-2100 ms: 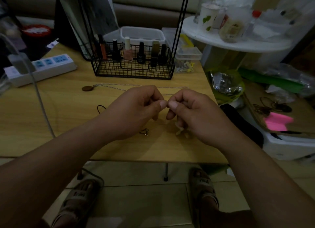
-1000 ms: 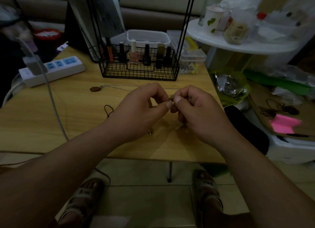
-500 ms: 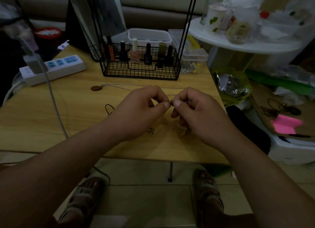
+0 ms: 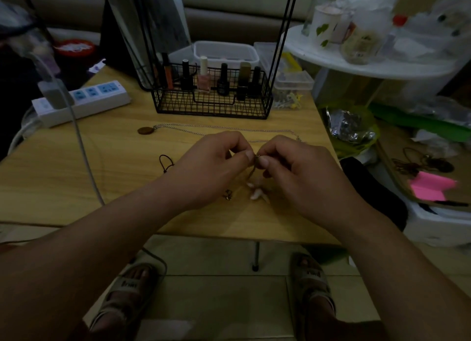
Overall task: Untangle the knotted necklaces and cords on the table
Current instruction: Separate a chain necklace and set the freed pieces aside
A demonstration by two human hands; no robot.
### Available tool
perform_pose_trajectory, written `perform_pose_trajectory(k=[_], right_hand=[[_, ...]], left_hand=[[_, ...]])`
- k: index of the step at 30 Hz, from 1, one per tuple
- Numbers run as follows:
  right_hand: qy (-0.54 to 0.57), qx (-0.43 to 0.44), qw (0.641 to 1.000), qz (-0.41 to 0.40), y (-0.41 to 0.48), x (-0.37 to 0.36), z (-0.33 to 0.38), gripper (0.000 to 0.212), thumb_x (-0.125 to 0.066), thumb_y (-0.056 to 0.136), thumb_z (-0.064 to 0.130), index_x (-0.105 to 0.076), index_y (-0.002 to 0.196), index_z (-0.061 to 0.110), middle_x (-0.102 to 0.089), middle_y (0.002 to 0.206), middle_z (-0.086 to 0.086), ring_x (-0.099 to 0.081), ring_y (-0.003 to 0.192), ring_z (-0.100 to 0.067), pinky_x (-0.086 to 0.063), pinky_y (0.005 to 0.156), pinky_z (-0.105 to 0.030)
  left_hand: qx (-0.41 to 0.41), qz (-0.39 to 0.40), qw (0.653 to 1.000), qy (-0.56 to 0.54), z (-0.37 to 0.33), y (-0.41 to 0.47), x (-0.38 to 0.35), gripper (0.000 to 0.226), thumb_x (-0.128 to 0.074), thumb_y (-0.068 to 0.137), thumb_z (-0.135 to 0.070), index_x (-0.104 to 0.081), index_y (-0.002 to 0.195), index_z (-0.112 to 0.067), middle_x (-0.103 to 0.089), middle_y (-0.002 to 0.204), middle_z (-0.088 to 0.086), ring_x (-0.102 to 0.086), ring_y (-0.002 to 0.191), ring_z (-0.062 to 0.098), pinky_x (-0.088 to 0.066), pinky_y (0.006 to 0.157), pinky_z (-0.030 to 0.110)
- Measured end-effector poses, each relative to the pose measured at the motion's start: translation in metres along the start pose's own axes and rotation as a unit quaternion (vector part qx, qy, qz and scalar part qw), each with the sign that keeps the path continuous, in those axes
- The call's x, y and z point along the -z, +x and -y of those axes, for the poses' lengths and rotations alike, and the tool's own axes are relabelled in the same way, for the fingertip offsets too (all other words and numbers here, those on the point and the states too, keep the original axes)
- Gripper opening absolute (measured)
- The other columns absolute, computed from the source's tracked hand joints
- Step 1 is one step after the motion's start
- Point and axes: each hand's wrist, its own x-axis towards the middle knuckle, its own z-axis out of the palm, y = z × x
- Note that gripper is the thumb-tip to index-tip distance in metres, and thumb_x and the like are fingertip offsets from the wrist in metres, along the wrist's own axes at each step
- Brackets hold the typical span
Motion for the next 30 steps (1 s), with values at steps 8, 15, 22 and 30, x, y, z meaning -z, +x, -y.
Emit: perform_pose_trajectory(k=[8,15,22,30], right_hand=[[0.055,-0.037,0.998,-0.008,0.001,-0.001,0.003,0.010,-0.055,0.105,0.024,-0.065,0.103,0.025,-0.072,0.090,0.010,-0.069,0.084,-0.006,-0.057,0.076,-0.046],[0.036,-0.035,0.999,-0.003,0.003,-0.004,0.006,0.007,-0.058,0.103,0.023,-0.063,0.101,0.028,-0.068,0.082,0.013,-0.064,0.077,-0.003,-0.051,0.062,-0.028],[0.150,-0.109,0.982,0.037,0.004,-0.004,0.009,0.026,-0.060,0.097,0.007,-0.065,0.113,0.027,-0.073,0.103,0.008,-0.071,0.094,-0.007,-0.060,0.085,-0.039],[0.267,-0.166,0.949,0.024,0.006,-0.002,0.011,0.006,-0.065,0.100,0.017,-0.067,0.104,0.013,-0.076,0.080,-0.005,-0.069,0.072,-0.016,-0.053,0.068,-0.033]], left_hand=[[-0.044,0.005,0.999,0.021,-0.005,-0.004,-0.001,0.007,-0.061,0.104,-0.022,-0.066,0.101,-0.019,-0.058,0.065,-0.037,-0.047,0.050,-0.002,-0.035,0.047,0.010],[-0.034,0.002,0.999,0.028,-0.003,-0.004,-0.002,0.004,-0.065,0.102,-0.023,-0.067,0.099,-0.022,-0.062,0.069,-0.032,-0.052,0.053,0.000,-0.035,0.048,0.011],[0.027,0.006,0.998,-0.050,0.004,0.002,0.001,0.011,-0.060,0.104,-0.025,-0.069,0.098,-0.025,-0.062,0.066,-0.022,-0.051,0.057,-0.006,-0.038,0.052,0.010],[0.007,-0.006,0.998,-0.057,-0.005,0.003,0.003,0.007,-0.060,0.104,-0.020,-0.066,0.102,-0.022,-0.071,0.083,-0.012,-0.058,0.064,-0.008,-0.041,0.057,0.008]])
